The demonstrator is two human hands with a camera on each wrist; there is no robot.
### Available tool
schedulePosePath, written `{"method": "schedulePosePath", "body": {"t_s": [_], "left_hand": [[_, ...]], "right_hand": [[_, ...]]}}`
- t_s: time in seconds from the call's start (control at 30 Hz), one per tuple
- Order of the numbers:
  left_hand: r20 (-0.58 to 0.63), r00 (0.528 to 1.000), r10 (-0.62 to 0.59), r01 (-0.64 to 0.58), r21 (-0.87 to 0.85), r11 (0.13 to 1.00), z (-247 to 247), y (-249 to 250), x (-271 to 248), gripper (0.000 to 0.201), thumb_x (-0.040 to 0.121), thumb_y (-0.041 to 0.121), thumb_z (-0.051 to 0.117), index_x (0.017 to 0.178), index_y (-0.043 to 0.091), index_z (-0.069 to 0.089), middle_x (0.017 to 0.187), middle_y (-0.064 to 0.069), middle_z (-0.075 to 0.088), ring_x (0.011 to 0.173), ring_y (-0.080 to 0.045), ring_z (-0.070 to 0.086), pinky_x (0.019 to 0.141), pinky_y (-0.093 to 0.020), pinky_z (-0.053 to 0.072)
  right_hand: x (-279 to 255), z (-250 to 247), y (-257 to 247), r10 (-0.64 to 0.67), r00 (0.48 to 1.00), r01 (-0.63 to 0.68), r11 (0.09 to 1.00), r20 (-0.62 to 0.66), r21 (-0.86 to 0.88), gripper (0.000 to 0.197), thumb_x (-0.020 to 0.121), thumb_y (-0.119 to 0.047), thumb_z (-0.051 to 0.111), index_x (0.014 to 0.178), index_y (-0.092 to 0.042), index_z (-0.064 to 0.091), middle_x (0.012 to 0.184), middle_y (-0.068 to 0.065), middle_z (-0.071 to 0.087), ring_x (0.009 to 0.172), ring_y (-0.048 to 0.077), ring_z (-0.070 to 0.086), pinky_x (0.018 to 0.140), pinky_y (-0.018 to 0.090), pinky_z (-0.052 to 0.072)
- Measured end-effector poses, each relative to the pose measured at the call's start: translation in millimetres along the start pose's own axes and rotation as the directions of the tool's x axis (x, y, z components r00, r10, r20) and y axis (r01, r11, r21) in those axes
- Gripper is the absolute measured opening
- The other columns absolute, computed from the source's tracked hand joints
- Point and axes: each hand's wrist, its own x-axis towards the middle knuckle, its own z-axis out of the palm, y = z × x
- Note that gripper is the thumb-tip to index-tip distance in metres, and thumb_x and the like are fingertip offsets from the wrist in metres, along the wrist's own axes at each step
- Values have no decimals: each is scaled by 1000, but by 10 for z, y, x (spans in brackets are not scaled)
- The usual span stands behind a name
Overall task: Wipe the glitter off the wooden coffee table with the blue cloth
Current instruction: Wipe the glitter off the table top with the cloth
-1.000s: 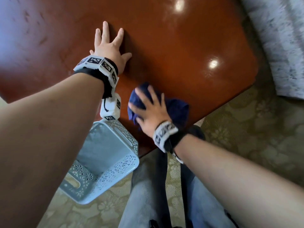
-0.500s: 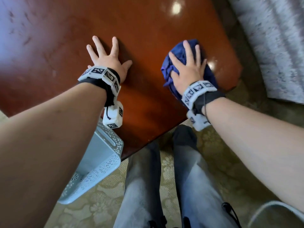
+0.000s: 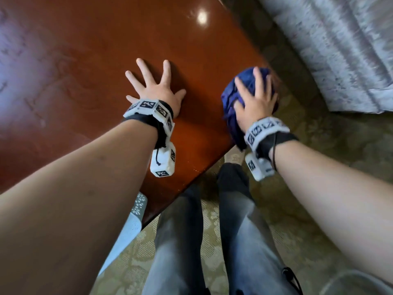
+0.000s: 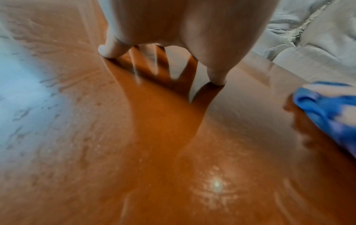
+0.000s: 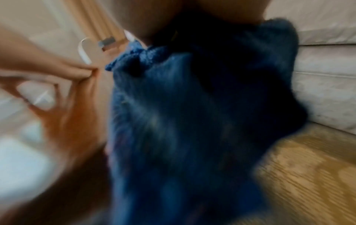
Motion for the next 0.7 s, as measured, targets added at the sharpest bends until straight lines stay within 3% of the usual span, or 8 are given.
{"method": "schedulePosePath", "body": {"t_s": [0.1,0.23,0.4,0.5,0.6,0.7], "left_hand": [[11,999,34,-35,21,999,19,-2,-17,75,92,60,47,148,51,-2,157,-3,-28,143,-40,-19,110,-66,15],[21,999,43,-44,50,998,9,-12,-26,76,92,61,45,148,50,-5,157,-5,-28,143,-42,-20,108,-68,14],[6,998,64,-65,84,994,24,-24,-32,75,92,64,40,148,50,-8,157,-5,-29,143,-41,-20,109,-67,13],[-14,999,51,-50,104,993,29,-28,-22,74,92,66,38,147,50,-9,157,-5,-27,143,-42,-19,109,-66,13],[-16,998,65,-63,139,988,47,-37,-41,73,92,66,36,147,51,-9,157,-5,-27,143,-41,-19,109,-66,15],[-12,995,102,-98,174,980,66,-131,-59,70,93,64,37,147,52,-7,158,-3,-26,144,-40,-18,110,-63,13]], "right_hand": [[142,30,-237,144,990,-143,989,-11,49,53,88,-30,49,140,-36,39,158,4,10,142,40,7,109,61,14],[-576,279,-611,11,999,-15,996,48,88,61,82,-33,56,141,-36,37,158,6,9,142,41,3,108,65,10],[-1322,558,-942,-37,982,21,996,186,88,64,85,-35,58,141,-42,30,158,-2,1,141,35,-6,109,63,7],[-1115,477,-691,-76,991,64,992,113,106,60,83,-30,61,138,-40,40,158,0,12,143,37,4,107,65,12],[-607,270,-300,60,998,-57,990,-22,126,56,82,-28,58,136,-38,44,156,3,19,142,38,12,104,66,23],[-300,186,-244,187,980,-175,972,-62,155,52,85,-31,51,136,-41,43,157,0,13,143,36,6,107,67,14]]}}
